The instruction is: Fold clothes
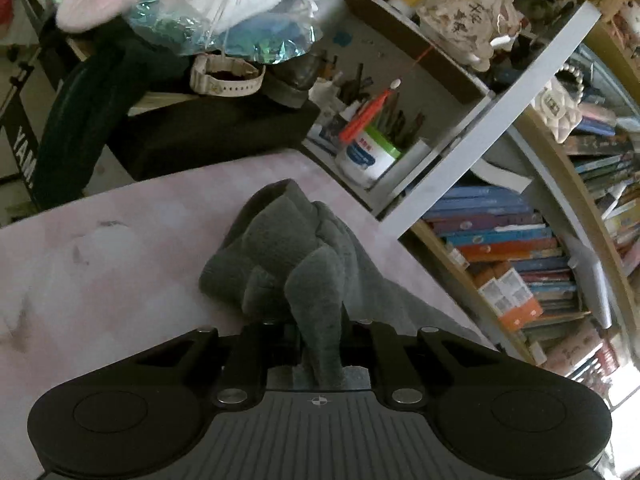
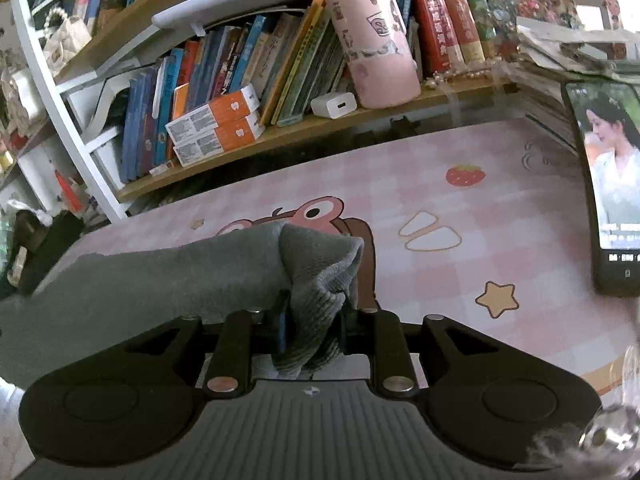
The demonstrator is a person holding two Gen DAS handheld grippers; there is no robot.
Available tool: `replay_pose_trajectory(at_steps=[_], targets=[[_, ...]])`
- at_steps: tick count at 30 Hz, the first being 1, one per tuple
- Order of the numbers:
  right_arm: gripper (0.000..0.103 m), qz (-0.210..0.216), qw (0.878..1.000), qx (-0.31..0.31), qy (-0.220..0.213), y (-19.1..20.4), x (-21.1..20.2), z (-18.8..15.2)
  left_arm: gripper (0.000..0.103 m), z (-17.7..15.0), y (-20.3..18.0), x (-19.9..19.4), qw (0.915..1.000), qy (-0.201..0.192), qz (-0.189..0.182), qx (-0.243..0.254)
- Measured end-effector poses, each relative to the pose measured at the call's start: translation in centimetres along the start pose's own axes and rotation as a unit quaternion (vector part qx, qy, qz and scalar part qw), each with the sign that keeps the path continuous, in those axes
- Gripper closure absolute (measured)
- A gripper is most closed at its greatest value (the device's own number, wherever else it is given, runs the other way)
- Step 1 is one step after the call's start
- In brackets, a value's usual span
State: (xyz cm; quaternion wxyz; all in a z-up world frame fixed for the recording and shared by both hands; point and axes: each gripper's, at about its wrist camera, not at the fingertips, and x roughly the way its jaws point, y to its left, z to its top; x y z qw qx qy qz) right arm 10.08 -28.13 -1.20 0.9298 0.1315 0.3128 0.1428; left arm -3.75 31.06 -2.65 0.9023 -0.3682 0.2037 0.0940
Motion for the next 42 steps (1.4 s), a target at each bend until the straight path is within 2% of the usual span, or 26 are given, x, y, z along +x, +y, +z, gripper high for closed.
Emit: replay_pose_trajectory(at_steps=[3,7,8,10,12,16,19,22,26,32,38,42], targets=[[0.079,-0.005,1.0,-0.005,0.0,0.2,0.1,0.0,0.086,0.1,0.3,0.1,1.0,0.001,0.0,-0.005],[0.072,-0.015,1.0,0.0,-0.002,0.2,0.1,-0.2,0.075,-0.4,0.5,-0.1,1.0,0.004,0.006,-0.002],[0.069,-0.02,1.0,0.0,-0.004,0.2,0.0,-0.2,0.069,-0.5,0.5,-0.1,0.9999,0.007,0.009,-0.001],[0.052,-0.035,0.999,-0.003,-0.014,0.4,-0.3,-0.2,0.06,-0.7,0.2,0.1,0.9998,0.011,0.012,0.012],[0.044,-0.056,0.998,-0.022,-0.032,1.1,-1.0,-0.1,0.047,-1.0,-0.3,0.2,0.9993,0.014,0.015,0.032],[0.031,-0.071,0.991,-0.071,-0.089,3.2,-2.7,0.2,0.036,-1.7,-1.6,0.5,0.9964,0.01,0.02,0.082],[0.028,-0.056,0.984,-0.122,-0.117,5.7,-3.4,0.1,0.032,-2.2,-2.5,0.7,0.993,0.005,0.028,0.115],[0.024,-0.022,0.978,-0.172,-0.119,8.7,-2.8,-0.3,0.029,-2.3,-2.7,0.7,0.9921,0.005,0.027,0.122],[0.023,0.031,0.974,-0.21,-0.084,12.0,-0.4,-1.0,0.027,-2.2,-2.2,0.6,0.994,0.003,0.014,0.108],[0.023,0.072,0.959,-0.271,-0.035,16.8,3.4,-2.5,0.022,-2.1,-1.9,0.6,0.9955,0.002,-0.001,0.095],[0.02,0.114,0.946,-0.304,-0.019,21.4,5.5,-3.2,0.02,-2.1,-1.6,0.5,0.9963,0.0,-0.01,0.086],[0.02,0.123,0.937,-0.327,-0.008,23.8,6.5,-3.7,0.02,-2.1,-1.9,0.6,0.9958,0.001,-0.005,0.092]])
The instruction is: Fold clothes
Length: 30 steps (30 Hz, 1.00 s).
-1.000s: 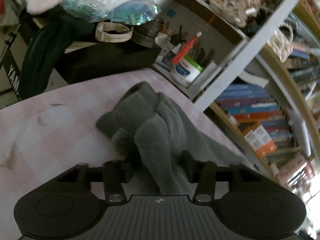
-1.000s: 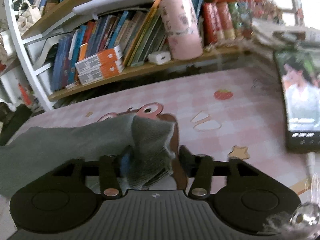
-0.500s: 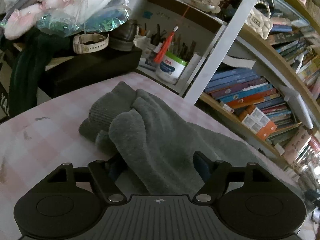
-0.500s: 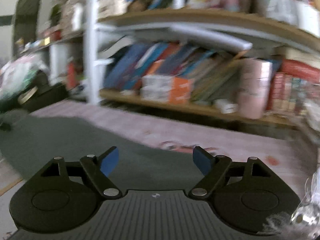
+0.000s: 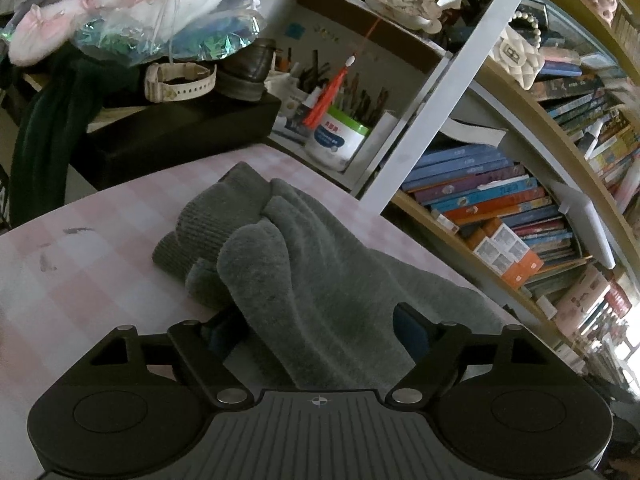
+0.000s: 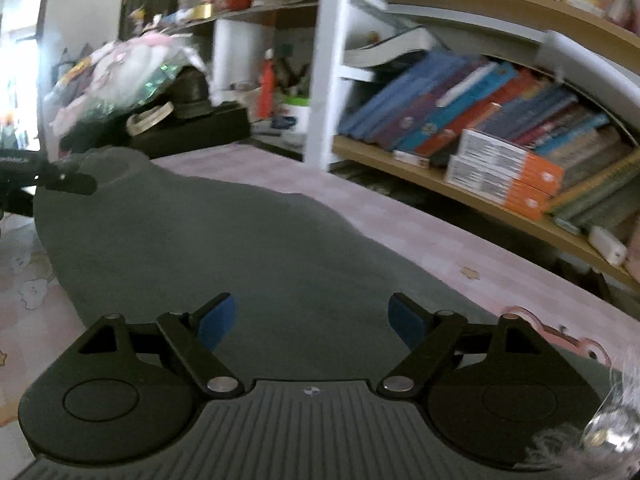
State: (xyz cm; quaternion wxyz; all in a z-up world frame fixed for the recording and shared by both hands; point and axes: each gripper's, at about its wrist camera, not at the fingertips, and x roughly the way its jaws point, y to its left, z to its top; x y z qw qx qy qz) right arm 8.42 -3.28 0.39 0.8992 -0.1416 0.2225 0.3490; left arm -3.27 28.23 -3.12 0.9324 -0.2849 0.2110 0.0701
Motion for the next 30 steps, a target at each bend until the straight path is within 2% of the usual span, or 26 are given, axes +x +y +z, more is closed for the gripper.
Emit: replay_pose_trajectory(at_steps=[5,8,11,17,20,25,27,30], targets=[[0.02,0.014,0.999,-0.022,0.022,1.3,1.2,0.4,0.021,0.0,-0.2,0.1,1.0,0.0,0.003,0.003],[0.019,0.02,0.999,-0.024,0.032,1.5,1.5,0.0,0.023,0.0,0.3,0.0,0.9998,-0.009,-0.006,-0.019],[0.019,0.023,0.999,-0.011,0.033,1.3,1.4,-0.1,0.033,-0.1,1.0,-0.1,0.9988,-0.017,-0.012,-0.044],[0.019,0.027,0.999,-0.015,0.03,2.0,0.6,-0.5,0.034,-0.1,1.2,0.0,0.9981,-0.022,-0.014,-0.056],[0.019,0.021,0.999,-0.02,0.03,2.3,0.4,-0.6,0.038,-0.1,1.5,0.0,0.9972,-0.028,-0.013,-0.069],[0.015,0.023,0.999,-0.009,0.039,2.0,0.6,-0.7,0.04,-0.2,1.4,0.1,0.9964,-0.034,-0.004,-0.078],[0.014,0.029,0.999,0.002,0.043,1.6,0.7,-0.7,0.063,-0.2,1.9,0.1,0.995,-0.035,0.0,-0.094],[0.013,0.035,0.998,0.013,0.046,1.3,0.8,-0.7,0.074,-0.2,2.9,0.1,0.9914,-0.037,-0.001,-0.126]])
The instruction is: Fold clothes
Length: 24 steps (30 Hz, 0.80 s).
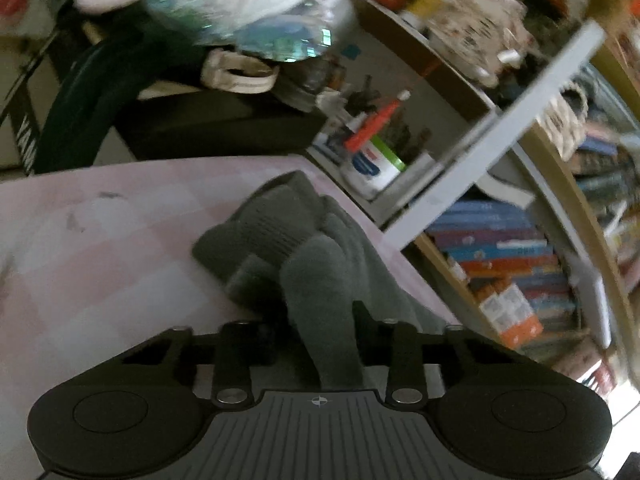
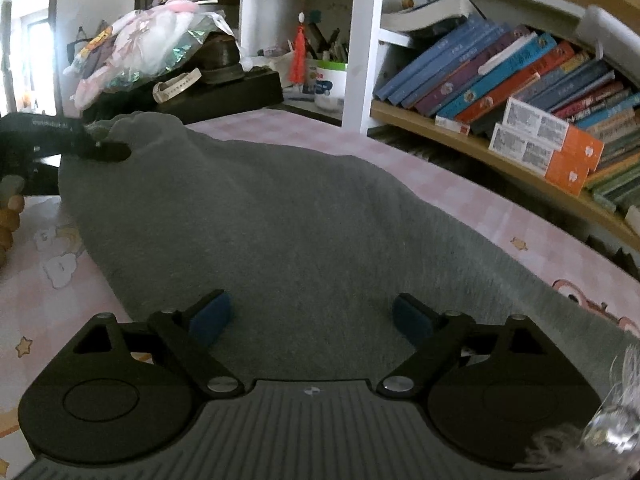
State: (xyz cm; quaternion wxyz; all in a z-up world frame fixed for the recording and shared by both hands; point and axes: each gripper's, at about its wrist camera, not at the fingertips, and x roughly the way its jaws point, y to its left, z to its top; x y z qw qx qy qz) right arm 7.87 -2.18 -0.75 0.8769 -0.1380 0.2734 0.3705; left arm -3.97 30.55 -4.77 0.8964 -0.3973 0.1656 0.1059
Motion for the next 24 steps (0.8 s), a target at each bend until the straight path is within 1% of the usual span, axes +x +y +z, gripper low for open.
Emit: replay_pose_trajectory(at_steps=[1,3,5,8,10,13,15,20,23,24], targets=[[0.012,0.0,1.0,0.0,0.0,0.0,0.0,0.0,0.075,0.0,0.1,0.0,1.0,0.0,0.0,-0.004],[0.012,0.0,1.0,0.001,0.0,0.0,0.0,0.0,0.081,-0.1,-0.1,0.0,1.0,-0.002,0.002,0.0],[0.012,0.0,1.0,0.001,0.0,0.0,0.0,-0.1,0.085,-0.2,-0.3,-0.2,1.0,-0.008,0.001,0.005],[0.009,0.003,1.0,0.01,0.003,-0.2,0.0,-0.1,0.088,-0.3,-1.1,-0.9,0.9995,-0.025,-0.002,0.017],[0.008,0.006,1.0,0.017,0.005,-0.5,0.1,-0.1,0.088,-0.3,-2.3,-1.5,0.9984,-0.035,-0.003,0.044],[0.007,0.008,1.0,0.021,0.006,-0.6,0.1,-0.1,0.088,-0.1,-4.6,-2.3,0.994,-0.046,-0.004,0.099],[0.007,0.006,1.0,0.019,0.004,-0.5,0.2,-0.1,0.088,0.0,-6.1,-2.8,0.9889,-0.054,-0.005,0.138],[0.007,0.01,1.0,0.025,0.002,-0.7,0.1,-0.2,0.088,-0.7,-10.4,-3.8,0.9703,-0.071,-0.005,0.231],[0.009,0.018,0.999,0.041,-0.028,-1.1,-0.7,-0.2,0.088,-1.3,-12.5,-4.3,0.9588,-0.078,-0.01,0.273],[0.009,0.025,0.997,0.05,-0.045,-1.3,-0.9,-0.1,0.088,-1.6,-13.2,-4.4,0.9549,-0.08,-0.012,0.286]])
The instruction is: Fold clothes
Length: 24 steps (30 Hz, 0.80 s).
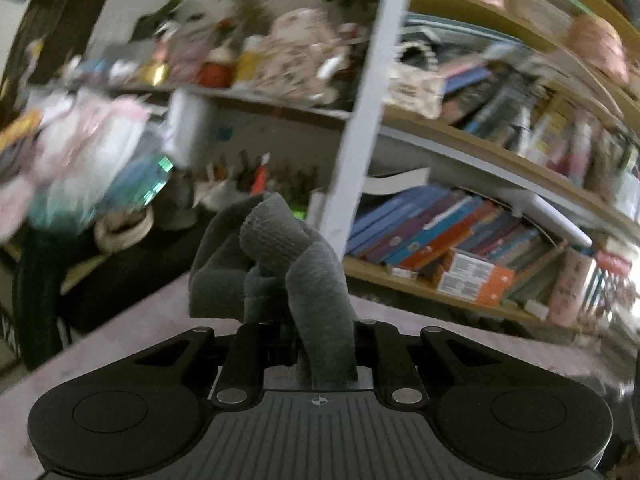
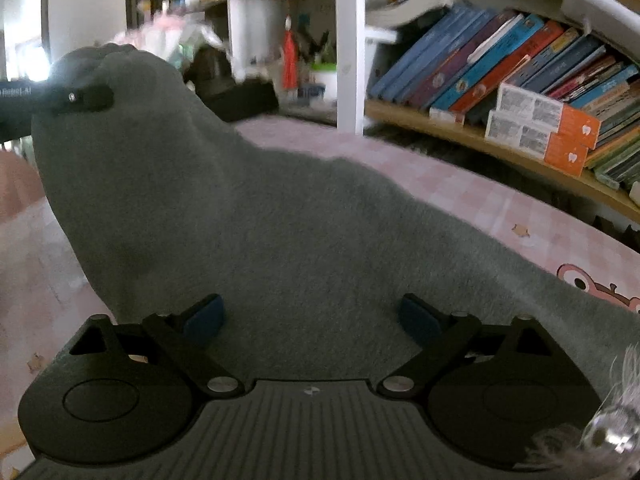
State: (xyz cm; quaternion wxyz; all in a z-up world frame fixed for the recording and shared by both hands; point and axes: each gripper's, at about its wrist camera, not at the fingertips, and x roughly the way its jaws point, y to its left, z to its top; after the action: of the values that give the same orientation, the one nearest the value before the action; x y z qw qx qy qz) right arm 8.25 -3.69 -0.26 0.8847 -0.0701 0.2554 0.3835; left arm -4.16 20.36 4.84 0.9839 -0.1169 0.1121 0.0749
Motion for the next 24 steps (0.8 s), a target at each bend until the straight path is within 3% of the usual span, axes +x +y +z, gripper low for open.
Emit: replay_pose_trajectory(at_steps=[5,10,12,24], targets=[[0.009,0.01,1.0,-0.005,-0.017,2.1,0.6,1.5,0.088,0.6,-2.6,-0.5,0.9993,-0.006,-0.017,0.032],[0.009,0.023,0.997,-0.071,0.035,6.0,2.7,0.8,0.088,0.8,-4.9,-0.5,0.9978,0.001,-0.032,0.057],[0.009,0.021,0.997,-0.075,0.024,6.5,2.5,0.9,0.088,0.8,-5.7,-0.4,0.997,0.005,-0.039,0.067],[0.008,0.011,0.999,0.041,-0.011,-1.8,-4.5,0.4,0.087,-0.7,-11.7,0.4,0.9816,0.036,-0.034,0.185]])
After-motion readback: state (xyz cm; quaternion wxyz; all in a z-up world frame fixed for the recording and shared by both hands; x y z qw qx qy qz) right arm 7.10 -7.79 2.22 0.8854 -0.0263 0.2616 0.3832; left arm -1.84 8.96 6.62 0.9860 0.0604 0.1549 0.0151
